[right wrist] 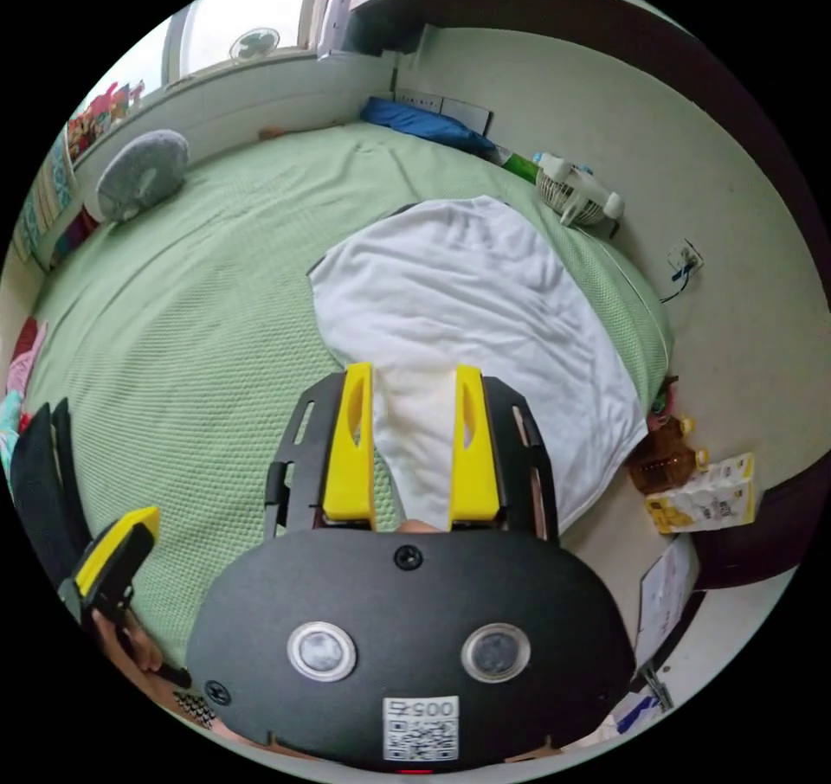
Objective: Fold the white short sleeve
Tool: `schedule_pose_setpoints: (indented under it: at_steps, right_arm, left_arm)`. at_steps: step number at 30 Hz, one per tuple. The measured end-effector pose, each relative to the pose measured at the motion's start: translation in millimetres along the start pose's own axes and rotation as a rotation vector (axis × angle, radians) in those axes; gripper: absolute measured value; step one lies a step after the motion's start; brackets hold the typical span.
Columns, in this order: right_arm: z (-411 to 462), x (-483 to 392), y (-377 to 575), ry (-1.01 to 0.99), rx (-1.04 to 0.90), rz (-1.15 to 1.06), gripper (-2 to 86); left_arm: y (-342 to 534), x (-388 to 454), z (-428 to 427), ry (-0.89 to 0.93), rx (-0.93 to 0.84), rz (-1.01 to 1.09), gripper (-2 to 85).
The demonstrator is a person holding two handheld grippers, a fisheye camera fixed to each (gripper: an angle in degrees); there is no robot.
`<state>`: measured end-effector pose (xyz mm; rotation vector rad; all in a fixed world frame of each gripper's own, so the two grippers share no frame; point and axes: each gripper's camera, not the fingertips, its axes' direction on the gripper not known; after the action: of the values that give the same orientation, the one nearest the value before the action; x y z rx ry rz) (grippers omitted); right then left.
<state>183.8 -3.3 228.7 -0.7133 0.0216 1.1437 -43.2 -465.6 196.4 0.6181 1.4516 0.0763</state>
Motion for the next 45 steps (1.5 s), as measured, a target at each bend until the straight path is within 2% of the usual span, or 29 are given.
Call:
schedule_pose_setpoints:
  at_steps: [12,21,28,36,45]
  right_arm:
    - [14,-67,-8,0.173,-0.025,-0.04,11.4]
    - [1,-104,-5,0.254,-0.025,-0.018,3.9]
    - [-10,-96,-5,0.179,-0.032,0.088,-1.0]
    - [-23,-102,5,0.166,0.01,0.076,-1.4]
    - [-42,-107,18,0.038,0.041,0.013,-1.5]
  left_arm:
    - [-1,-16,-3,0.035,-0.003,0.0,-0.6]
    - [0,-37,-11,0.079,0.005,-0.023,-0.7]
    - [1,-51,-15,0.089,-0.008,-0.033,-0.7]
    - [5,-63,-22,0.119,-0.005,-0.051,-0.7]
    - [9,-75,-29,0.147,-0.01,-0.065,-0.6]
